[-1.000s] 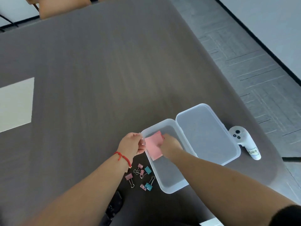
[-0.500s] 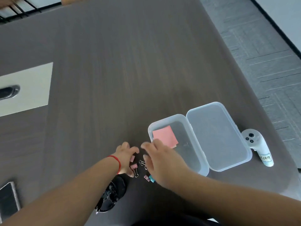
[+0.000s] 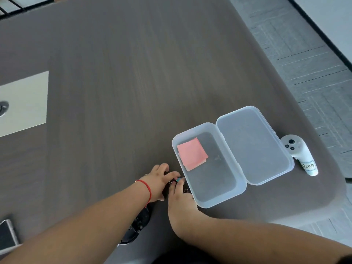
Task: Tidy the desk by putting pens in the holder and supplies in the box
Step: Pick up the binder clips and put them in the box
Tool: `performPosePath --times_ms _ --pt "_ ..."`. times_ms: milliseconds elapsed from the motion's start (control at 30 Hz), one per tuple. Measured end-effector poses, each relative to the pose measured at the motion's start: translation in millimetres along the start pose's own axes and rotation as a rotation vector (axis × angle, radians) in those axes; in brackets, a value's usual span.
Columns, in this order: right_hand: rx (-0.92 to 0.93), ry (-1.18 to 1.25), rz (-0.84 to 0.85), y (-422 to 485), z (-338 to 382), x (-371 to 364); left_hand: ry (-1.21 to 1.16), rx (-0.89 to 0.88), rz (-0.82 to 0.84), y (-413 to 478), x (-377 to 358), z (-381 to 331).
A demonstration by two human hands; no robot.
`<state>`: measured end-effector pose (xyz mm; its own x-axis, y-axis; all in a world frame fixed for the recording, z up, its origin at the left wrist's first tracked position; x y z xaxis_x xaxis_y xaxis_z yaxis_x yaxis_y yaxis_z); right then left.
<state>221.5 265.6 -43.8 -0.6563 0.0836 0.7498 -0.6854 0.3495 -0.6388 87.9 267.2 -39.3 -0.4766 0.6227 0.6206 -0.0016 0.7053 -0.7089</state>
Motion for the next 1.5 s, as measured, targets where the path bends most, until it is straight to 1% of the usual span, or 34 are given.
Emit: performPosePath --times_ms 100,200,300,400,500,833,967,1100,1233,1400,1500 --pt "-0.049 0.036 0.025 9.6 2.9 -5.0 0.007 -0.038 0.001 2.4 -3.1 0.9" --pt "-0.119 0.142 0.036 13.0 2.2 -2.5 -0.009 -0.076 -0.041 4.9 -5.2 5.2" --pt "-0.178 0.250 0.007 12.5 -0.1 2.6 -0.053 -0.095 -0.078 4.0 -4.8 10.5" --pt "-0.174 0.347 -0.052 7.8 -0.7 8.2 -0.086 -0.114 -0.129 0.4 -3.0 13.8" --pt "-0.159 0.388 -0.046 5.2 1.7 7.4 -0.068 -0.116 -0.150 -1.5 -2.0 18.3" --pt "-0.227 0.437 -0.003 13.3 -2.7 8.0 0.023 -0.126 -0.092 -8.4 -1.1 28.9" --pt "-0.238 0.470 -0.019 15.0 -4.0 5.3 0.039 -0.085 -0.079 -12.1 1.1 32.6" --pt "-0.252 0.518 -0.038 16.3 -4.5 4.0 0.036 -0.099 -0.041 -15.7 5.6 34.1" --pt "-0.248 0.569 -0.068 16.5 -7.7 7.3 0.071 -0.059 0.008 -18.5 7.9 33.4" --pt "-0.206 0.653 -0.121 1.7 -8.8 21.4 0.085 -0.061 -0.025 -22.4 8.1 32.0" --pt "-0.174 0.754 -0.217 -19.2 -14.7 39.7 0.096 -0.044 -0.016 -22.6 6.6 30.8"
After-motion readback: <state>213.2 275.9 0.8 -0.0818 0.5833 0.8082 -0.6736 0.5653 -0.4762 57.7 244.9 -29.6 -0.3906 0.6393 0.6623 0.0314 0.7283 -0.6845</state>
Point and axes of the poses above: each hand's wrist, its own y-axis towards the middle knuckle, its own x-axis out of the back of the hand, z = x × y, the point moved 1 cm from there along y, towards the middle knuckle, and after that the axes turned 15 degrees about -y, right-handed, at the moved point
